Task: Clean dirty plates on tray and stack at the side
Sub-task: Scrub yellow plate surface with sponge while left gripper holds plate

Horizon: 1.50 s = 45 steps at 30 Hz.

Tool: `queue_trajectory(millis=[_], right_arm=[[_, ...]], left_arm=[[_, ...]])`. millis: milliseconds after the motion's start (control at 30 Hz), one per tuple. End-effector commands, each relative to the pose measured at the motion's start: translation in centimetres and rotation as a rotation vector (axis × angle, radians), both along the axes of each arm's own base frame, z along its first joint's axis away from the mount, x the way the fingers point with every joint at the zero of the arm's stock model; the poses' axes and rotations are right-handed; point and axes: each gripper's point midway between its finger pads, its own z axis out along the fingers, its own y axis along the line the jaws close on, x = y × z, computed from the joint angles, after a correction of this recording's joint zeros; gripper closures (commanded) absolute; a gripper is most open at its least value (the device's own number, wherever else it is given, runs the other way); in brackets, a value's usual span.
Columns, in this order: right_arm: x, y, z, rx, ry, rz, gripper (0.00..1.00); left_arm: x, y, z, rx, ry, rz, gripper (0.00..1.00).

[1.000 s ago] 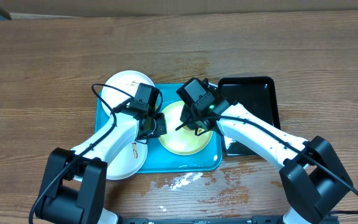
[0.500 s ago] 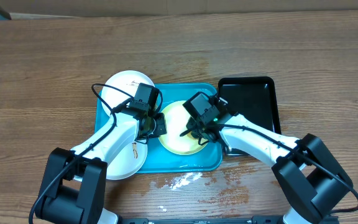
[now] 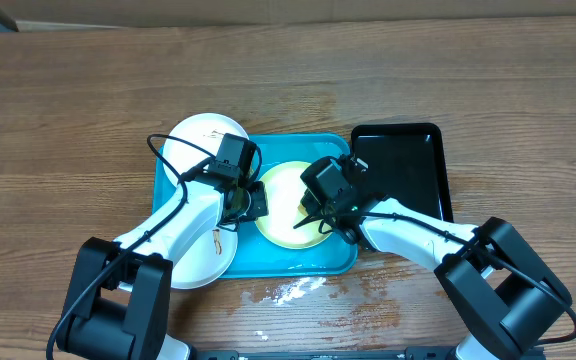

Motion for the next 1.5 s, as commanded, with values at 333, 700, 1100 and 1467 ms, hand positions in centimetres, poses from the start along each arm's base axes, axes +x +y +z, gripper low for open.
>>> queue_trajectory(millis=[333, 700, 1100, 1467], right_arm=[[2.8, 0.2, 1.8, -0.115, -0.211, 0.154, 0.96], [2.7, 5.1, 8.8, 0.073, -0.246, 0.335, 0.96], [-4.7, 4.4, 4.9, 0.176, 0.186, 0.335, 0.96], [-6.9, 2.4, 6.9, 0.419, 0.432, 0.434, 0.96]], left_arm=[[-0.1, 0.8, -0.3, 0.019, 0.014, 0.034, 0.96], [-0.1, 0.8, -0.3, 0.019, 0.014, 0.034, 0.96], [-0.1, 0.8, -0.3, 0.019, 0.014, 0.034, 0.96], [-0.1, 0.8, -0.3, 0.019, 0.015, 0.034, 0.96]])
